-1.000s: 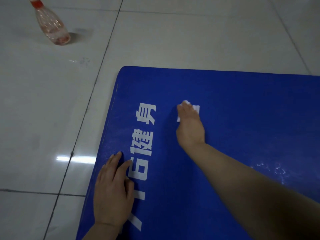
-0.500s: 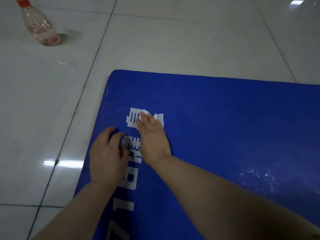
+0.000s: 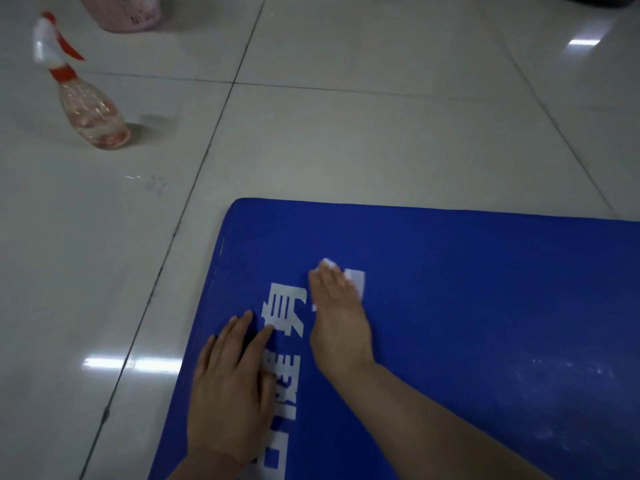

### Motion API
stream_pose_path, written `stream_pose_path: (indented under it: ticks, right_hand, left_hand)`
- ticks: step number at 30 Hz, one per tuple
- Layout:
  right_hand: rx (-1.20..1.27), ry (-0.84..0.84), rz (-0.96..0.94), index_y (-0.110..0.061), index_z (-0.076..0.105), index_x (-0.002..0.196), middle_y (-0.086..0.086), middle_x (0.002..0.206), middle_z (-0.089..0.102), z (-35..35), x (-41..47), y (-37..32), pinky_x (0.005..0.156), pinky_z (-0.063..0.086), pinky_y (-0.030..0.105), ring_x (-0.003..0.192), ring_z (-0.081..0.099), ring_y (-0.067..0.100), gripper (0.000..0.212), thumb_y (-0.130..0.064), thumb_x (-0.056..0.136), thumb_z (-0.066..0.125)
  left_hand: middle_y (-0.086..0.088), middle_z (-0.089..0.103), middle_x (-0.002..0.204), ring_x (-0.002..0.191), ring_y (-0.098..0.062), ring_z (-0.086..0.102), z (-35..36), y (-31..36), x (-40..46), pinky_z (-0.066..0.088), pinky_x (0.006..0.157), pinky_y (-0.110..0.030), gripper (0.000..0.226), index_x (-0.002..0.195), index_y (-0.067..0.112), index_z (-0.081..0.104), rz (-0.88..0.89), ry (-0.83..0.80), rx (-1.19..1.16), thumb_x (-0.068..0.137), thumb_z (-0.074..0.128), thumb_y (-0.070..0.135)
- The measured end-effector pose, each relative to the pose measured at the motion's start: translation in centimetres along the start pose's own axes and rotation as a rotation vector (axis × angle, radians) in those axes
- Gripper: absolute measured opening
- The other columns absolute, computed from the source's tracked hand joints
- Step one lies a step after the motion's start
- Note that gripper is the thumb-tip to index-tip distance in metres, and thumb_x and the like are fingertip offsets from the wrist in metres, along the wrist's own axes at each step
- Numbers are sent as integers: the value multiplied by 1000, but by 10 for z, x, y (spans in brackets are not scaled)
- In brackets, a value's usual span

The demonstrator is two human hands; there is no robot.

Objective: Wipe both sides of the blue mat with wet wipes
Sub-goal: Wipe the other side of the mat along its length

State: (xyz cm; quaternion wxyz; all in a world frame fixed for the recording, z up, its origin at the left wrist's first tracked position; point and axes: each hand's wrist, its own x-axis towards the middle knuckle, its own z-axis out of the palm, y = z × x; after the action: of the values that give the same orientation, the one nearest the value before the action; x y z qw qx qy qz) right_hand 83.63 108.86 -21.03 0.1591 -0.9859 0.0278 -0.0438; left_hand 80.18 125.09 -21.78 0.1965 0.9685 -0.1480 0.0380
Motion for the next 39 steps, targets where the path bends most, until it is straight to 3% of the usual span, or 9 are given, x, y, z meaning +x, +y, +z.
stream_pose_path:
  ticks: [2, 5, 11, 17, 20, 22, 27, 35, 39]
  right_hand:
    - [48, -119, -176, -9, 12, 151, 8, 159, 5, 5, 11, -21, 109, -20, 34, 146, -1, 22, 71, -4, 90, 50]
    - [99, -209, -267, -9, 11, 151, 7, 159, 1, 4, 28, -36, 108, -26, 29, 146, -5, 19, 67, -8, 94, 47]
    - [-82, -17, -2, 3, 57, 124, 17, 132, 55, -13, 21, 39, 103, 36, 45, 121, 54, 30, 78, 11, 49, 77]
    - [-63, 31, 89, 3, 45, 135, 19, 143, 43, -19, 42, 35, 113, 22, 41, 135, 39, 32, 70, 10, 70, 70]
    - [-14, -115, -154, -7, 6, 151, 11, 159, 1, -8, 55, -10, 111, -19, 31, 146, -5, 24, 71, 2, 91, 44]
    - [72, -176, -243, -8, 7, 151, 10, 159, -3, -3, 64, -31, 103, -29, 26, 146, -9, 23, 69, 3, 93, 43]
    - [-136, -171, -266, -8, -2, 150, 9, 158, -9, -11, 66, 2, 110, -21, 30, 146, -10, 22, 74, -1, 92, 42]
    - [-16, 6, 51, -6, 14, 150, 11, 158, 7, -17, 71, 27, 113, -15, 30, 146, 3, 24, 67, 6, 91, 43]
    - [74, -30, 73, -11, 2, 151, 5, 159, -5, -10, 73, 19, 111, -18, 24, 146, -10, 16, 65, -1, 95, 35]
  left_hand:
    - [-13, 53, 137, 131, -23, 38, -1, 2, 1, 25, 107, -41, 54, 126, 13, 60, 1, 19, -7, 79, 36, 26]
    - [-13, 55, 135, 129, -24, 40, -2, 3, 3, 25, 106, -41, 53, 125, 14, 57, 24, 52, -25, 77, 38, 24]
    - [-9, 56, 135, 127, -23, 42, -1, 0, 5, 26, 108, -37, 54, 122, 20, 58, 14, 56, -75, 72, 39, 26]
    - [-10, 57, 133, 125, -23, 43, -1, 0, 6, 14, 112, -29, 56, 122, 23, 53, 12, 38, -102, 68, 40, 27]
    - [-10, 58, 133, 125, -23, 43, -1, 0, 7, 13, 113, -25, 57, 122, 24, 53, 17, 44, -109, 67, 41, 28]
    - [-11, 56, 135, 125, -24, 43, 1, -2, 6, 18, 110, -27, 58, 124, 25, 51, 20, 73, -109, 67, 40, 26]
    - [-8, 44, 142, 130, -28, 39, 6, -8, 7, 43, 95, -43, 64, 130, 19, 48, -11, 132, -111, 67, 40, 29]
    - [-7, 42, 144, 132, -27, 35, 10, -9, 9, 11, 114, -26, 62, 130, 19, 46, -18, 89, -103, 70, 42, 33]
    - [-12, 53, 136, 126, -28, 41, 8, -7, 8, 32, 108, -40, 56, 123, 18, 55, -42, 111, -51, 70, 43, 33]
